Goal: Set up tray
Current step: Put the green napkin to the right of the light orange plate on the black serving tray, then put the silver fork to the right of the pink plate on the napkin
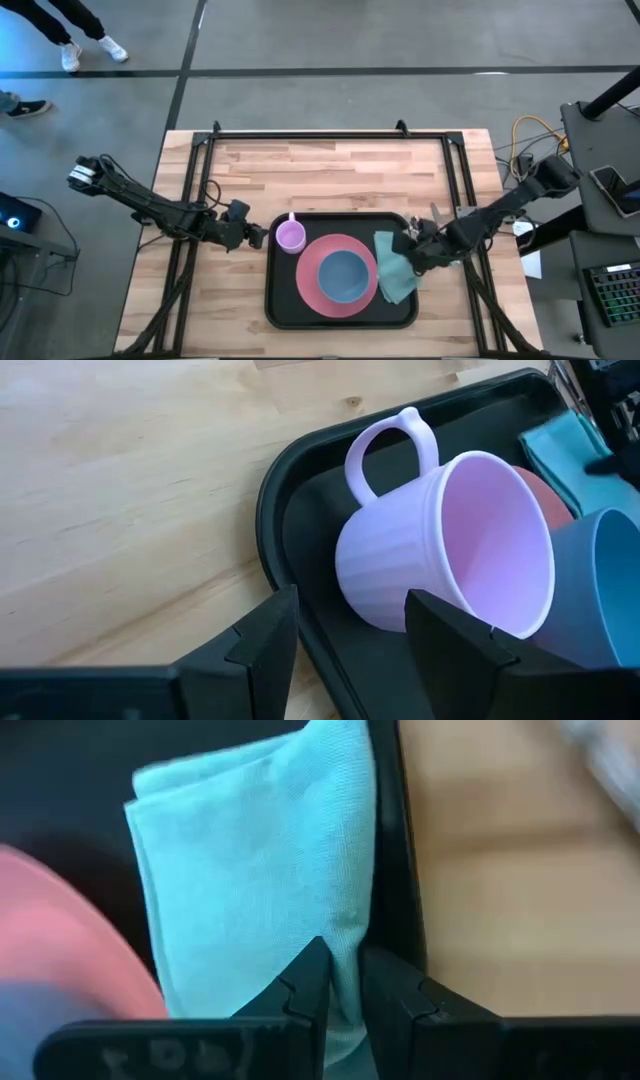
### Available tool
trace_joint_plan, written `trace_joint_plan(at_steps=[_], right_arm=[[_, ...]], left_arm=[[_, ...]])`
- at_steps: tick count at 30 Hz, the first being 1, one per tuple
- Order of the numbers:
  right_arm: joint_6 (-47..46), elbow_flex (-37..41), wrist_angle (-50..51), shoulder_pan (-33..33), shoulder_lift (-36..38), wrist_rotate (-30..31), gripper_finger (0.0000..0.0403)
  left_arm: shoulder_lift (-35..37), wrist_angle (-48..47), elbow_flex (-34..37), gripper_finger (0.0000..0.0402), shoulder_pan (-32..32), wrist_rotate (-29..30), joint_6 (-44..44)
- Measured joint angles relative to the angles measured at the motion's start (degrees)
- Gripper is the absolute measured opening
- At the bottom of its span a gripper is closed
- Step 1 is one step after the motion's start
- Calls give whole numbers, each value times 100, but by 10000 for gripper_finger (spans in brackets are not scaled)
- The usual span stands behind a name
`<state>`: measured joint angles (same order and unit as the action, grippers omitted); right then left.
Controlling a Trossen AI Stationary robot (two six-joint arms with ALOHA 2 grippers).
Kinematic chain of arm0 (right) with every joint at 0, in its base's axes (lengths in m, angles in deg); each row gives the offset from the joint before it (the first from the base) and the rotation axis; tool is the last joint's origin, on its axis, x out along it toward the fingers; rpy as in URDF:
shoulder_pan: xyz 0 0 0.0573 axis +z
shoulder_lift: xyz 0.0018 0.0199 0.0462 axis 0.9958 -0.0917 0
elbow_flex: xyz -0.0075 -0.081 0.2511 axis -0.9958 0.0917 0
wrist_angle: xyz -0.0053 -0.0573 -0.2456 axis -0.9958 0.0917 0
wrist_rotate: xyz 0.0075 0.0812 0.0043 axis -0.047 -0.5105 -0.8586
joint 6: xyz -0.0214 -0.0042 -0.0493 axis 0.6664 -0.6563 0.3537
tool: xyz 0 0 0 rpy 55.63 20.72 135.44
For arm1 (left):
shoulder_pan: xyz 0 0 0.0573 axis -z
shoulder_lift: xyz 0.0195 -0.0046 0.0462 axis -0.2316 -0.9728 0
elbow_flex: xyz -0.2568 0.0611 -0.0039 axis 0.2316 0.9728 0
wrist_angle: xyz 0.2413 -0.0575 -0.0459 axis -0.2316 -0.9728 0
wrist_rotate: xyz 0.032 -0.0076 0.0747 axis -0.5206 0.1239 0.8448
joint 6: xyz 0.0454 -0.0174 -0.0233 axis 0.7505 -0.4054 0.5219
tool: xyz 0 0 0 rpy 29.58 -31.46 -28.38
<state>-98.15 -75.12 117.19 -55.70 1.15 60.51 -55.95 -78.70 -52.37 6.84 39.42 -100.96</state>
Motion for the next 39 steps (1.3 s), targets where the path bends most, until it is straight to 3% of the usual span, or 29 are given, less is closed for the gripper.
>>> trace_joint_plan(at_steps=[7, 14, 23, 31, 34, 39], right_arm=[[634, 106, -9, -592, 97, 333, 48], [1936, -234, 22, -806, 108, -205, 60], [1356, -287, 23, -438, -181, -706, 101], [1740, -471, 143, -221, -9, -793, 136], [2064, -750, 894, -147, 138, -823, 146], [2539, -1341, 3126, -133, 196, -934, 155]], left_arm=[[1, -1, 2, 166, 0, 0, -2], [1, 1, 2, 166, -2, -11, -24], [-1, 2, 4, 166, -2, -13, -26], [-1, 2, 4, 166, 0, -14, -27], [-1, 1, 4, 166, 0, -15, -26], [-1, 1, 4, 166, 0, -13, -26]])
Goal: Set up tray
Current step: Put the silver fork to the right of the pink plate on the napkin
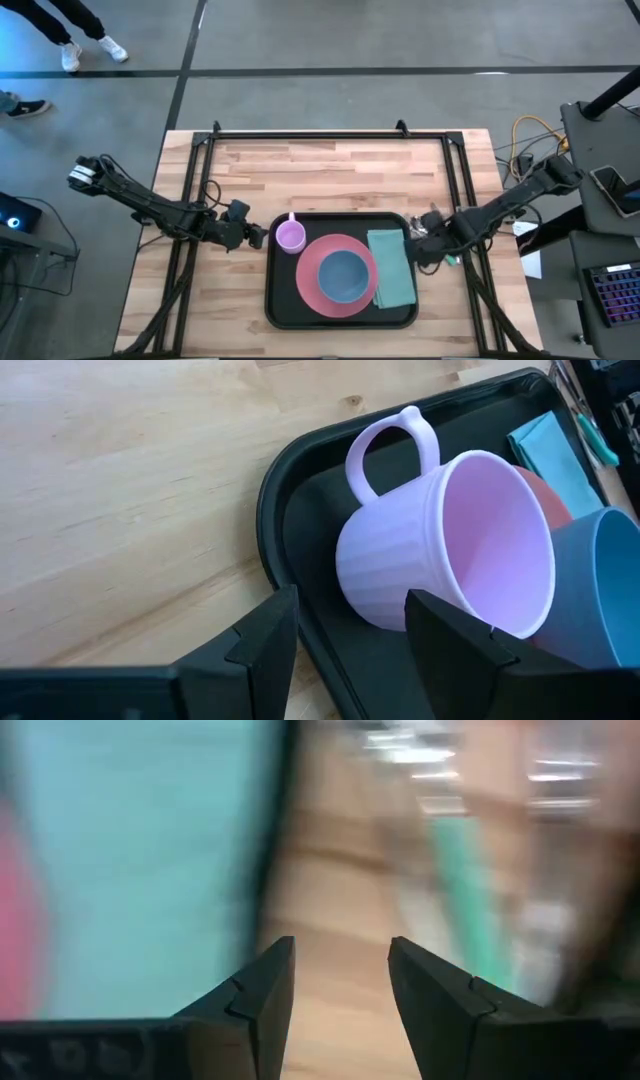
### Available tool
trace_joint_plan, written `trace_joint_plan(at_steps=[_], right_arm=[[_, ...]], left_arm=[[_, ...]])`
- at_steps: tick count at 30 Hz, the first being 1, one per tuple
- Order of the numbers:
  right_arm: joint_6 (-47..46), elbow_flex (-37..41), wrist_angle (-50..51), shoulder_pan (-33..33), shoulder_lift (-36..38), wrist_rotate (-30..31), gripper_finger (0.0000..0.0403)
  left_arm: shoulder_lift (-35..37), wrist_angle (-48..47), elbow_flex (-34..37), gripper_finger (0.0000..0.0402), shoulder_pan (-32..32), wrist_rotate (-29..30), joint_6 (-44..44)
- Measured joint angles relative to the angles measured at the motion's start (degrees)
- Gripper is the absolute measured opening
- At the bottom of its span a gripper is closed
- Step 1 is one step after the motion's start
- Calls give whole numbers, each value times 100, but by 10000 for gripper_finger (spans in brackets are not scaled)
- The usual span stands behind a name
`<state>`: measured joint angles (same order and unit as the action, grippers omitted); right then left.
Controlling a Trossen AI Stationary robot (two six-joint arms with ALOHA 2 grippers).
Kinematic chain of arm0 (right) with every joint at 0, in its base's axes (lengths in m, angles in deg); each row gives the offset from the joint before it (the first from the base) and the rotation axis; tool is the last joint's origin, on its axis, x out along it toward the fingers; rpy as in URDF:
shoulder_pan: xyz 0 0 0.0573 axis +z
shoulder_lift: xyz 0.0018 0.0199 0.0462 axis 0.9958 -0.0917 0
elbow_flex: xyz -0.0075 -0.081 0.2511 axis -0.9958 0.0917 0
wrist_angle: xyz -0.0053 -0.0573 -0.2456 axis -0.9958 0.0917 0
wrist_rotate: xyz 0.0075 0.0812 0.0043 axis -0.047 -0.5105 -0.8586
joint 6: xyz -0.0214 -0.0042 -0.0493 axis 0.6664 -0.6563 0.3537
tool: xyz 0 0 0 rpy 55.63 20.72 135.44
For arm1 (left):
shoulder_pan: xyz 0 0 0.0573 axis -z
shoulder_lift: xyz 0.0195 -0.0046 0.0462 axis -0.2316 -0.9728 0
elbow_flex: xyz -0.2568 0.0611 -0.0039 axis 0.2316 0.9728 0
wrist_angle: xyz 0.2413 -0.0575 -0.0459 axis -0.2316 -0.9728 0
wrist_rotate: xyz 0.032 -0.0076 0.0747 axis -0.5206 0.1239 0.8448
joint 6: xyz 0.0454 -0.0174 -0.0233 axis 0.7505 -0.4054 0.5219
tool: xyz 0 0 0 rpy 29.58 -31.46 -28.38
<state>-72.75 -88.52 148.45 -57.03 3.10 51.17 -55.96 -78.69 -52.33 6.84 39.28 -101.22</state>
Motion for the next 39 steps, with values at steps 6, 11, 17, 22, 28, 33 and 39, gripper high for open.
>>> trace_joint_plan(at_steps=[6, 11, 17, 22, 28, 33, 39], right_arm=[[523, 48, 659, -483, 96, -359, 155], [1034, 326, 624, -1094, 90, -353, 149], [1684, 315, 31, -1506, 43, -400, 137], [1627, 350, -268, -1543, -219, -337, 124], [1719, 369, -308, -1733, -1059, -425, 112], [2065, 369, -324, -1904, -1616, -507, 112], [2407, 369, -545, -2011, -1738, -486, 106]], left_arm=[[0, 0, 0, 166, -3, 42, 0], [2, 0, 0, 166, -4, 59, 0], [0, 0, 0, 166, -4, 59, -2], [0, 3, 0, 166, -4, 62, -2], [0, 1, 0, 166, -7, 77, -2], [0, 4, 0, 166, -7, 79, -2], [0, 2, 0, 166, -7, 75, -4]])
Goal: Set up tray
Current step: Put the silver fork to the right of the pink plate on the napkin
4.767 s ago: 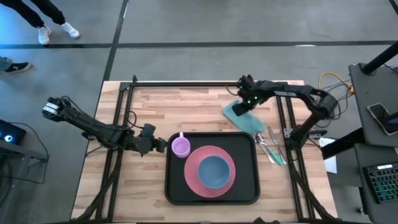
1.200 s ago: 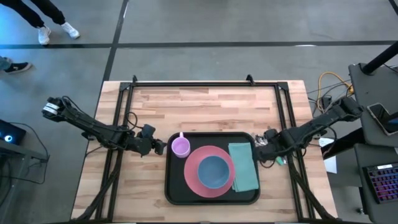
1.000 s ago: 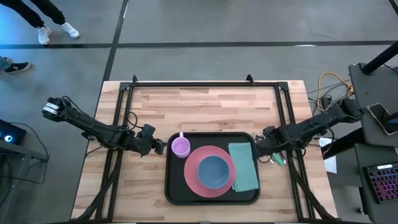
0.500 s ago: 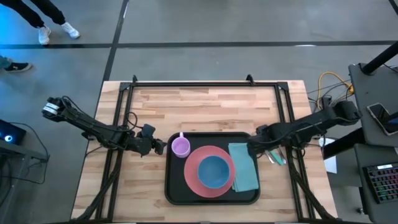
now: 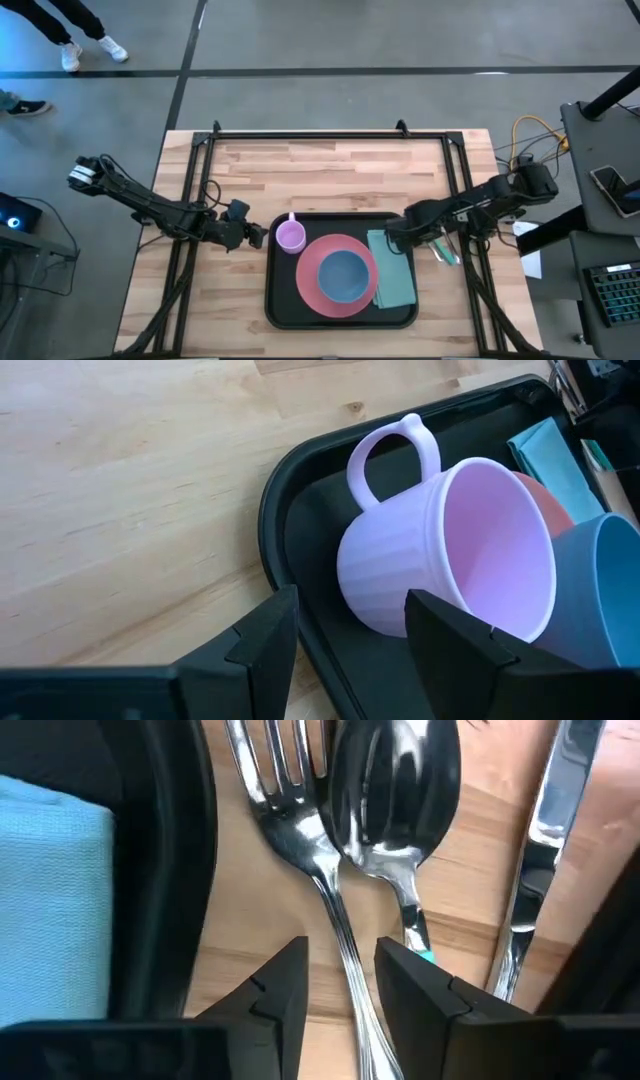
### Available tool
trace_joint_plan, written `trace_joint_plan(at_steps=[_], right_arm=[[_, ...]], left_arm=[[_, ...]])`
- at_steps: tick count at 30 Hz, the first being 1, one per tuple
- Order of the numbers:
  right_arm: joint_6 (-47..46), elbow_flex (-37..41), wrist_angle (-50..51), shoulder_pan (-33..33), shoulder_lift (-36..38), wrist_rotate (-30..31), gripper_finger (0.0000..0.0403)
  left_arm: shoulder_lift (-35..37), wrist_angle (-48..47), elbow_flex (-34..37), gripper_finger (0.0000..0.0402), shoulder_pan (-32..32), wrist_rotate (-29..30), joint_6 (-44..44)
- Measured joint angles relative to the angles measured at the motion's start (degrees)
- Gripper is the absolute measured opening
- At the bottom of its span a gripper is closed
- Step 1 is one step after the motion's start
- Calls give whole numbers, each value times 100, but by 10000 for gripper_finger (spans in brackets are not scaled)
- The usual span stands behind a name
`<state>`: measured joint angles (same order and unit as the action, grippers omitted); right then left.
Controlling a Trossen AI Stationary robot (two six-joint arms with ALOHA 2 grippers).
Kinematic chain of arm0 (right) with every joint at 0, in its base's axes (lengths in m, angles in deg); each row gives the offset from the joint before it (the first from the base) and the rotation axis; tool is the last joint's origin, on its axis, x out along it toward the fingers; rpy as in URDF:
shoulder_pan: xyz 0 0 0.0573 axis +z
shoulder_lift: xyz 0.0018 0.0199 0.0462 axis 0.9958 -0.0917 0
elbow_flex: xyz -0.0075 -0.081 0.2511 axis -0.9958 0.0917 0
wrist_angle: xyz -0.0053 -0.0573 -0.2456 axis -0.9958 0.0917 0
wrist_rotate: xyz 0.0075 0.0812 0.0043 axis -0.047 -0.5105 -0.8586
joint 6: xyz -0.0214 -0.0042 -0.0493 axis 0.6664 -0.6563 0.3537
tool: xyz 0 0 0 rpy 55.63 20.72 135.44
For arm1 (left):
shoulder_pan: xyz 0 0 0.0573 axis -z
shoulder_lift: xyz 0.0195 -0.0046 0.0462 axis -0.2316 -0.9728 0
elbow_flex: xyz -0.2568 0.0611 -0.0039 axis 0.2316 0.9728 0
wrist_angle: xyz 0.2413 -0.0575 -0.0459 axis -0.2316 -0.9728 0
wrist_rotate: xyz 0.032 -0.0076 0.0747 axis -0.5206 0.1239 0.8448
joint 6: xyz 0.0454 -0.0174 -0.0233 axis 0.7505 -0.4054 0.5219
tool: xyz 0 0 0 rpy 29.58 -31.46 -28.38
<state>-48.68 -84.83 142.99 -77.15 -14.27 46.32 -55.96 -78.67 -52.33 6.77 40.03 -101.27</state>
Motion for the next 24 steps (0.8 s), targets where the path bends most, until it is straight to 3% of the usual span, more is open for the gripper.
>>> trace_joint_plan(at_steps=[14, 24], right_arm=[[744, 120, -281, -433, 7, 30, 90], [1153, 148, -459, -651, 13, -198, 22]], left_arm=[[0, -2, 0, 166, 0, -17, 2], [0, -2, 0, 166, 0, -17, 2]])
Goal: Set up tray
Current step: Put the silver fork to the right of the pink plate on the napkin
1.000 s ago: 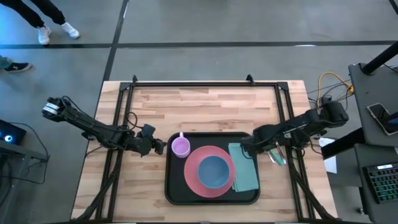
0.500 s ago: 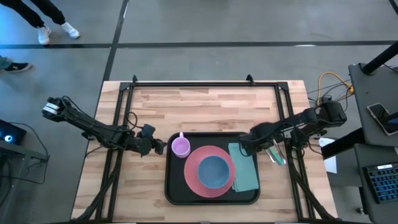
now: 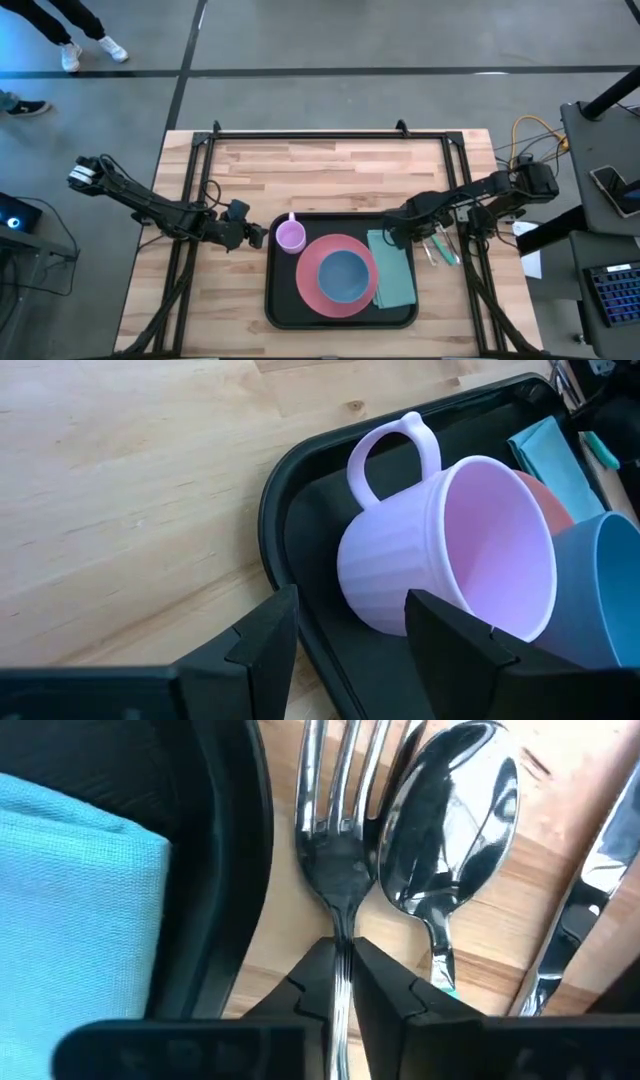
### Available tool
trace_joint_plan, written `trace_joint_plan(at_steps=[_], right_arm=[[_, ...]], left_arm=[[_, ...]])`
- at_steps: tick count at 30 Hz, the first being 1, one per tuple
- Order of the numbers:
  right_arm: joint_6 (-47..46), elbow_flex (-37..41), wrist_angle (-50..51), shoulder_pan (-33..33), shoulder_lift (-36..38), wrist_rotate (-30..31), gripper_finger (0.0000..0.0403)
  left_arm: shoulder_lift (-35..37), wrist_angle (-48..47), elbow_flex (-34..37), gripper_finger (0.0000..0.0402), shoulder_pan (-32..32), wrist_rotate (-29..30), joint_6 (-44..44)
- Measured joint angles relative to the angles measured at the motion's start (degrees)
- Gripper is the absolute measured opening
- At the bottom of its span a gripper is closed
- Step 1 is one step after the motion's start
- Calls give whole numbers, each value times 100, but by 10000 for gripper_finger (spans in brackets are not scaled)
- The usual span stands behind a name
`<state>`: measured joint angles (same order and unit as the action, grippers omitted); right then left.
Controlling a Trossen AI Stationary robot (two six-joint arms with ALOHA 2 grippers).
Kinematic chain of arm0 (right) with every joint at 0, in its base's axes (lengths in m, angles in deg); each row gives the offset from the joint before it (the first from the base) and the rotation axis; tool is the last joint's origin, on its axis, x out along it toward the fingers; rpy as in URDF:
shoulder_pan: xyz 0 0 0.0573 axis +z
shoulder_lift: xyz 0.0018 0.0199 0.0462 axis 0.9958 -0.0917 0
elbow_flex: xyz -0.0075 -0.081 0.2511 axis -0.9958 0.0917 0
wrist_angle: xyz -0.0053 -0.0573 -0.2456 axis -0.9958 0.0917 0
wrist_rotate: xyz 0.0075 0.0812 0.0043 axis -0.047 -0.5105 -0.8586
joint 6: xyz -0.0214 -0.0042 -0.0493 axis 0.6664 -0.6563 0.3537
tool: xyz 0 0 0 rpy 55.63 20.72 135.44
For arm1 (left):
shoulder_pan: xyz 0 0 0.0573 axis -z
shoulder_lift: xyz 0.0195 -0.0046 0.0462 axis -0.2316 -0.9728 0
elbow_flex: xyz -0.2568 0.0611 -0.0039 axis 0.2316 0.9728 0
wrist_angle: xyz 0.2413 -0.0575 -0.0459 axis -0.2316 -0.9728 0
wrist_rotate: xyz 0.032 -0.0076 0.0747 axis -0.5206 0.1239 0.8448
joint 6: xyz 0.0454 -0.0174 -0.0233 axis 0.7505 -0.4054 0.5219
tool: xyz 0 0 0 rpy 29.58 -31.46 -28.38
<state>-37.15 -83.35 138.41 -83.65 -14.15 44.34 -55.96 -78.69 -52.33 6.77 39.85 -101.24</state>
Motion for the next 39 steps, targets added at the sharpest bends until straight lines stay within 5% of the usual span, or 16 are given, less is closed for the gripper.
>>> trace_joint_plan(at_steps=[13, 24, 39], right_arm=[[-725, -761, 520, 89, 510, 655, 13], [-1922, -2239, 1068, 924, 1084, 27, 13], [-3610, -1935, -706, 1704, -150, -324, 13]], left_arm=[[0, 0, 0, 166, 2, -3, 1], [0, 0, 0, 166, 2, -13, 2], [0, 0, 0, 166, 2, -24, 145]])
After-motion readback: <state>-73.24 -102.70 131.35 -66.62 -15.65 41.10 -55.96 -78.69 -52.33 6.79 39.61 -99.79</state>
